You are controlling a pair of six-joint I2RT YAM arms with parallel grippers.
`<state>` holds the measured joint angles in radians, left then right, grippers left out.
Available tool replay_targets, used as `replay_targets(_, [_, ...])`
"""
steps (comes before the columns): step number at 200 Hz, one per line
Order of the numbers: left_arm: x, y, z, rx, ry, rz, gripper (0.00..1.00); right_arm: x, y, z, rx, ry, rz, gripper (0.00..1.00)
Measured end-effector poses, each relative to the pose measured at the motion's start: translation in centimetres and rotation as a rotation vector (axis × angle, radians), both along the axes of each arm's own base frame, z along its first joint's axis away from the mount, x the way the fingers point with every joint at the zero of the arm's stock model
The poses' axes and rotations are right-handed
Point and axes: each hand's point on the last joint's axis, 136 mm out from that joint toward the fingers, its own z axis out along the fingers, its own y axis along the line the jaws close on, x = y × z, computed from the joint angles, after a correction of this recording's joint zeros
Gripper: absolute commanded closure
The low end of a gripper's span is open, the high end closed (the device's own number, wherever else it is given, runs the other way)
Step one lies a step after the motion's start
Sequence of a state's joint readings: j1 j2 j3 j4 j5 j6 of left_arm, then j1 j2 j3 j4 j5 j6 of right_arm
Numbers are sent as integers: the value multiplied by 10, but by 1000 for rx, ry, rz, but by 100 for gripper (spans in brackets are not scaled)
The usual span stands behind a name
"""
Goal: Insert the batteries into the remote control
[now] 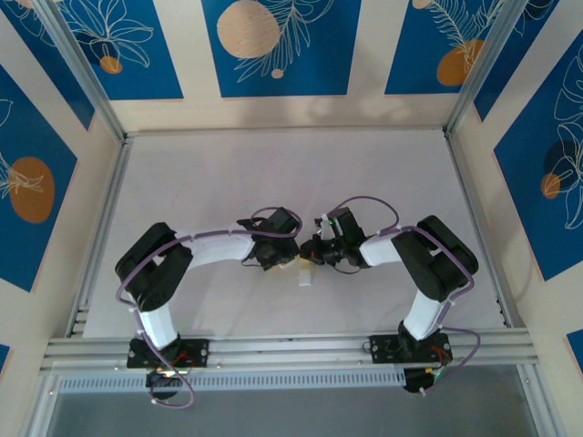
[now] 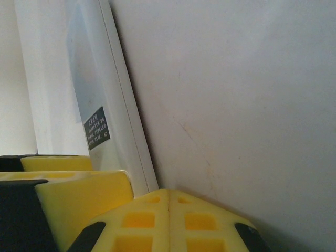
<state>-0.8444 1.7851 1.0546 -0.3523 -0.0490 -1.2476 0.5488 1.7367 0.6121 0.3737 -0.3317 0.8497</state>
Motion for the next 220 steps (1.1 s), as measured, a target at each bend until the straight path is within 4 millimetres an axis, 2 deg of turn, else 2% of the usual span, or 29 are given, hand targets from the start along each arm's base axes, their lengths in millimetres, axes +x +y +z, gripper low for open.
replay_targets(48, [1,-1,3,-3,-8,-10,33,1,-3,1,3,10,-8,94])
replay_targets(73, [2,0,9,-5,-29,-31,37,2,-7,1,1,17,-15,89])
replay_targets(113, [2,7,38,-38,-120,-57,49,8,-14,5,11,16,-36,86])
replay_targets(127, [-1,12,42,-48,-143,-62,49,9,-14,6,18,20,-34,84])
replay_targets(148, [-8,20,36,-50,-155,-76,50,7,-13,6,25,24,-27,83])
replay_targets(162, [-13,23,26,-53,-157,-91,56,7,-12,8,32,26,-21,83])
replay_targets(185, [-19,28,11,-58,-156,-107,60,7,-10,11,45,24,-11,81])
replay_targets(196, [-20,28,9,-61,-161,-112,63,8,-8,13,52,20,-7,81])
replay_targets(220, [-15,22,12,-93,-191,-119,64,11,-4,18,71,14,6,80])
